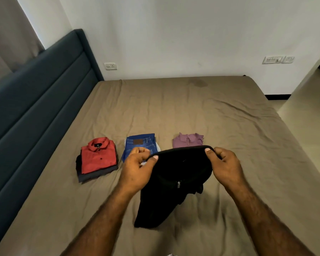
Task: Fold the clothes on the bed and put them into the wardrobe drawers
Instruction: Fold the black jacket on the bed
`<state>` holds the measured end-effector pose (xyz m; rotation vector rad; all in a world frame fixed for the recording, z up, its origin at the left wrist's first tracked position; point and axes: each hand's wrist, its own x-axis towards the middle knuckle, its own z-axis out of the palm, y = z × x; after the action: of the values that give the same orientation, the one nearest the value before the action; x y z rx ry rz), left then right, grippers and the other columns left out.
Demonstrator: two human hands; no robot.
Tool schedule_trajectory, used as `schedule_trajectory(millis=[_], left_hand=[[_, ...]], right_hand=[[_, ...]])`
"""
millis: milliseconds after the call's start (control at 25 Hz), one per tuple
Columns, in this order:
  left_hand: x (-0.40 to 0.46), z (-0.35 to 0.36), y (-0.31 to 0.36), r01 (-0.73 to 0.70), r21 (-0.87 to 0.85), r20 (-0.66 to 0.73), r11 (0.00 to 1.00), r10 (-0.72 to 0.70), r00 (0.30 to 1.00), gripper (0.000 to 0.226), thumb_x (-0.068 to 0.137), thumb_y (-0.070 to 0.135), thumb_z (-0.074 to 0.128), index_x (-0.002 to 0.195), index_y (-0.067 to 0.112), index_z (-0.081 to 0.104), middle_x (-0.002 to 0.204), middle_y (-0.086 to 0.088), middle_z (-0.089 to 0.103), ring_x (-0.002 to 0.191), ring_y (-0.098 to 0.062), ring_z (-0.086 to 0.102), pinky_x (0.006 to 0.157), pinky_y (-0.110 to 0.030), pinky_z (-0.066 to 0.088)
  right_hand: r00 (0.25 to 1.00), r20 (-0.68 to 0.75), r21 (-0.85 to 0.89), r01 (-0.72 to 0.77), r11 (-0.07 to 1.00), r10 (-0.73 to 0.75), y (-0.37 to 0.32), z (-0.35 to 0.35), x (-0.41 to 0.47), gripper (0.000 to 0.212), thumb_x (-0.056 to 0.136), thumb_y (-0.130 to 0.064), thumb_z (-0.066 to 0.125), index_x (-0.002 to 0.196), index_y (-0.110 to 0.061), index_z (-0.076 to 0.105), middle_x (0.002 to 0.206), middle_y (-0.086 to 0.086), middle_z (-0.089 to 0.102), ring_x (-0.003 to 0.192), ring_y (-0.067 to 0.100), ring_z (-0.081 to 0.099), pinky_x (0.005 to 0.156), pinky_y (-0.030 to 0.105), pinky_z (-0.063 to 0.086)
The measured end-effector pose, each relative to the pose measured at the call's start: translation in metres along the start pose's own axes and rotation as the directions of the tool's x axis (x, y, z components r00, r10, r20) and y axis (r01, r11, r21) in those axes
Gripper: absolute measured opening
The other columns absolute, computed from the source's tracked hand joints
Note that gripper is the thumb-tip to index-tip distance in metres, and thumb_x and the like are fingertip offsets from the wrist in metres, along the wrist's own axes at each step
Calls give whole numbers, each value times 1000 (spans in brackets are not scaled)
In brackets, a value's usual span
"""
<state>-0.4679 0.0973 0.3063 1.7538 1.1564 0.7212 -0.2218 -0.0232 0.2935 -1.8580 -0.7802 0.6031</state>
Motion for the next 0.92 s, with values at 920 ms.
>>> schedule_trajectory(millis=[920], left_hand=[[101,-120,126,-265,589,-48,763,360,932,21,90,8,63,85,28,63,74,14,67,70,-9,64,66,-35,55]], right_hand=[[854,90,-197,519,832,-512,-134,-108,126,17,91,-10,77,94,-27,77,100,-4,69,95,18,67,88,31,51]])
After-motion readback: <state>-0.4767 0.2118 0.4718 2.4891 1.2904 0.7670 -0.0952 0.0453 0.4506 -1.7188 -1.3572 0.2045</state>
